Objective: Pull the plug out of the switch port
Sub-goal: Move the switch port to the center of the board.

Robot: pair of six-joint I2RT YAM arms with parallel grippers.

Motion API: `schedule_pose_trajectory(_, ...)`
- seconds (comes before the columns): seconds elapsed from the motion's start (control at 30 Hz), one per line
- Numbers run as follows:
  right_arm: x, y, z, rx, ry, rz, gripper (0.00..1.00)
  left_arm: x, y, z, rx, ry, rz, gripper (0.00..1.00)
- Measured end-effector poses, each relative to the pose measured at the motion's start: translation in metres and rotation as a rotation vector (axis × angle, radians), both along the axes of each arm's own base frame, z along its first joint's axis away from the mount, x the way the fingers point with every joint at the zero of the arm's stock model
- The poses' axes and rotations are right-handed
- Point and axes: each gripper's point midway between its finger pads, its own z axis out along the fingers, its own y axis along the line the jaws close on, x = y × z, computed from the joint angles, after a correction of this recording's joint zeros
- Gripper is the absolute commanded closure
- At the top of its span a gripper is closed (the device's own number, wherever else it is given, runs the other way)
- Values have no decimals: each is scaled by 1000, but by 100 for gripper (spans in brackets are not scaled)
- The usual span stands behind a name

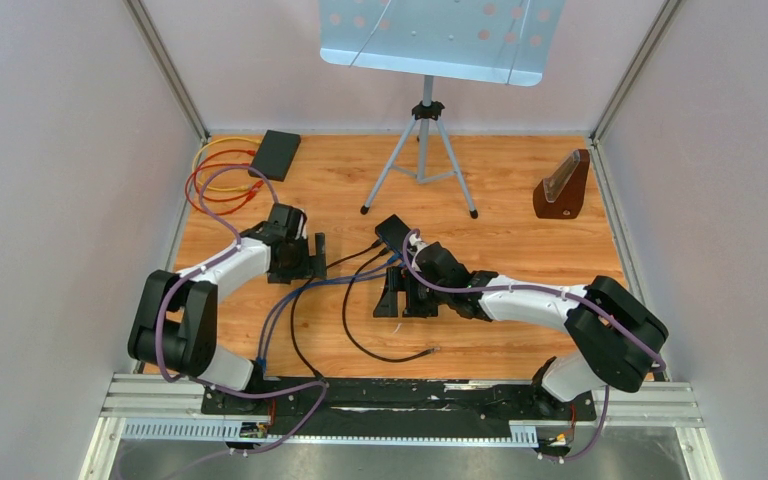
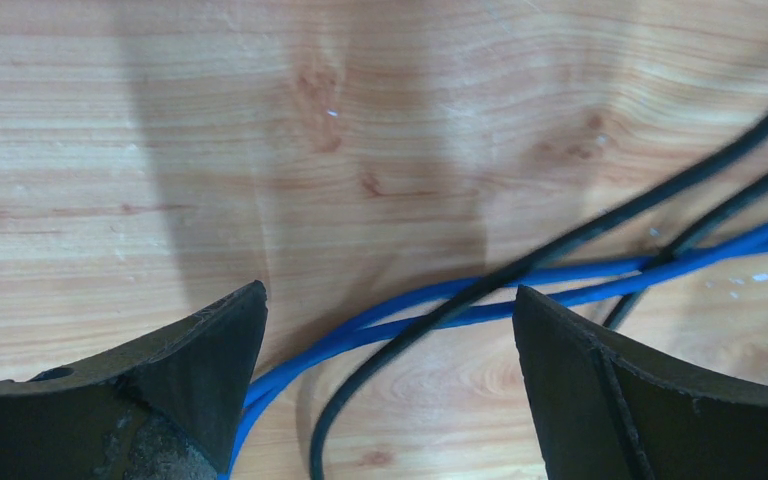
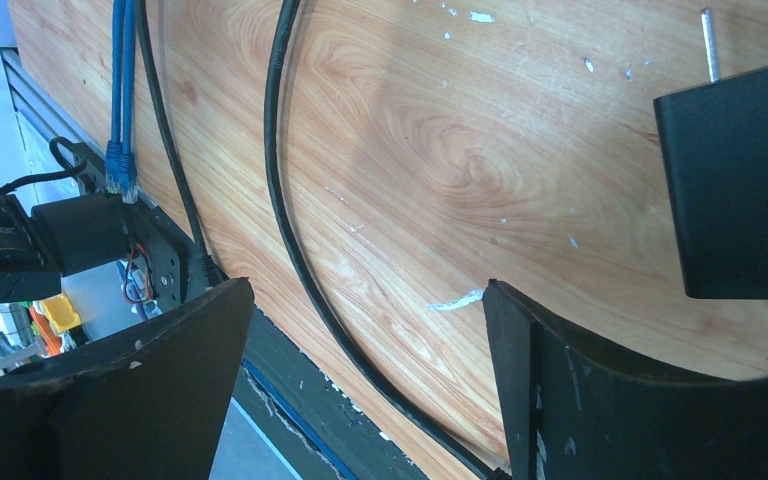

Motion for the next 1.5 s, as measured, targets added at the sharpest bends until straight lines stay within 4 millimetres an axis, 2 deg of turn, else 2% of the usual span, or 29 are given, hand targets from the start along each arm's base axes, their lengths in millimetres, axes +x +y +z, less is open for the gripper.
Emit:
schedule_pose_trajectory(0.23, 0, 0, 0, -1, 2, 1, 14, 1, -12, 29, -94, -82, -31, 0)
schedule_pose_trajectory(0.3, 0, 0, 0, -1, 2, 1, 14, 2, -11, 30, -94, -89, -30, 0)
schedule_pose_trajectory(0.67, -3, 0, -5, -6, 26, 6, 14, -7, -8, -1, -64, 33, -28, 0)
schedule_pose_trajectory(1.07, -1, -2, -15, -35, 40, -12, 14, -5, -13, 0, -74, 54, -50, 0)
schedule_pose_trajectory(1.13, 1, -3, -16, -43, 34, -27, 13, -6, -18, 0, -75, 51, -61, 0)
schedule_pose_trajectory(1.3, 8, -7, -18, -63, 28, -80, 12, -20, -50, 1, -88, 38, -157, 0)
schedule_pose_trajectory(1.5, 12, -8, -18, -68, 26, -115, 12, -34, -69, 2, -119, 39, -204, 0)
